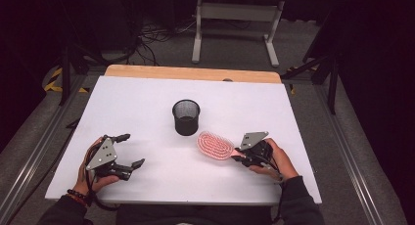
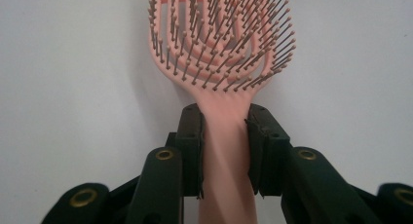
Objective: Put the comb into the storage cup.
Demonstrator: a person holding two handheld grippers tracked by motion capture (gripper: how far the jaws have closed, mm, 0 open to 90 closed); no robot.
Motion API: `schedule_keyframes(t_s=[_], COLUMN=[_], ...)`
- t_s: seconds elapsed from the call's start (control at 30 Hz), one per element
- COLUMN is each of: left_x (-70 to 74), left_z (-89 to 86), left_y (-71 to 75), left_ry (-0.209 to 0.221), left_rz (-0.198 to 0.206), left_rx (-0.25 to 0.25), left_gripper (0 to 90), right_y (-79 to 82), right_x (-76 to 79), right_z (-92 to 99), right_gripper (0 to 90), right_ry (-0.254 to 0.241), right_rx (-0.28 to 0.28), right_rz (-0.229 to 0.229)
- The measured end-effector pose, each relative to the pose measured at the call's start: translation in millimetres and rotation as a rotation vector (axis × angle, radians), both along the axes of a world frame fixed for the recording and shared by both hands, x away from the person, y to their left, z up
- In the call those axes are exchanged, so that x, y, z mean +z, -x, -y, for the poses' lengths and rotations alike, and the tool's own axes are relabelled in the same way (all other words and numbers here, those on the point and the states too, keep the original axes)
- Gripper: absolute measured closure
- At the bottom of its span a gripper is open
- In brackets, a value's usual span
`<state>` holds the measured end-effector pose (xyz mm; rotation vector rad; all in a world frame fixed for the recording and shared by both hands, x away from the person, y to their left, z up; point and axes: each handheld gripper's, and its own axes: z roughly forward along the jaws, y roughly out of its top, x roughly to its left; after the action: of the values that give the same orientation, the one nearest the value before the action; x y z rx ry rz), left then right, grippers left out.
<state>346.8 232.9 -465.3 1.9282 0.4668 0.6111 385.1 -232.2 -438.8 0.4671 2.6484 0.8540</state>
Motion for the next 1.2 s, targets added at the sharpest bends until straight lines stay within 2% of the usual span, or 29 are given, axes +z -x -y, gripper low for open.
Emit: schedule_keyframes(t_s=[0.1,0.13,0.23,0.43,0.6,0.73,0.77,0.87,1.07,1.13,1.2], left_x=[0.1,-0.2,-0.2,-0.1,-0.1,-0.1,-0.2,-0.2,-0.1,0.1,0.2], left_z=[-0.1,0.0,0.1,-0.2,0.1,0.1,0.0,0.0,0.1,0.0,-0.3], left_y=[-0.1,-0.5,-0.8,-0.8,-1.5,-1.6,-1.6,-1.4,-1.6,-1.6,-1.9], left_ry=[-0.001,0.002,0.002,0.002,0.0,-0.003,-0.004,-0.003,-0.006,-0.005,-0.003], left_rz=[-0.001,-0.003,-0.004,-0.005,-0.012,-0.013,-0.013,-0.014,-0.013,-0.011,-0.012], left_rx=[0.002,0.001,0.002,0.004,0.004,0.003,0.002,0.003,0.005,0.009,0.011], left_gripper=[7.5,7.5,7.6,7.6,7.6,7.6,7.6,7.6,7.7,7.8,7.8], right_y=[1.7,4.6,8.0,11.9,16.0,21.6,22.3,24.7,28.4,33.0,37.3], right_x=[2.1,5.4,9.9,13.9,20.7,26.1,26.6,30.3,33.9,35.8,37.4], right_z=[0.4,0.0,-2.3,-3.7,-7.9,-12.2,-12.2,-10.0,-8.6,-9.4,-12.4], right_gripper=[69.9,69.9,69.9,69.9,70.0,69.9,69.9,70.0,70.0,70.0,70.0], right_ry=[-0.025,-0.07,-0.14,-0.173,-0.224,-0.251,-0.26,-0.329,-0.387,-0.41,-0.41], right_rx=[-0.001,0.009,0.013,-0.009,-0.014,-0.042,-0.047,-0.064,-0.12,-0.122,-0.121], right_rz=[0.023,0.045,0.074,0.099,0.134,0.214,0.223,0.259,0.324,0.37,0.413])
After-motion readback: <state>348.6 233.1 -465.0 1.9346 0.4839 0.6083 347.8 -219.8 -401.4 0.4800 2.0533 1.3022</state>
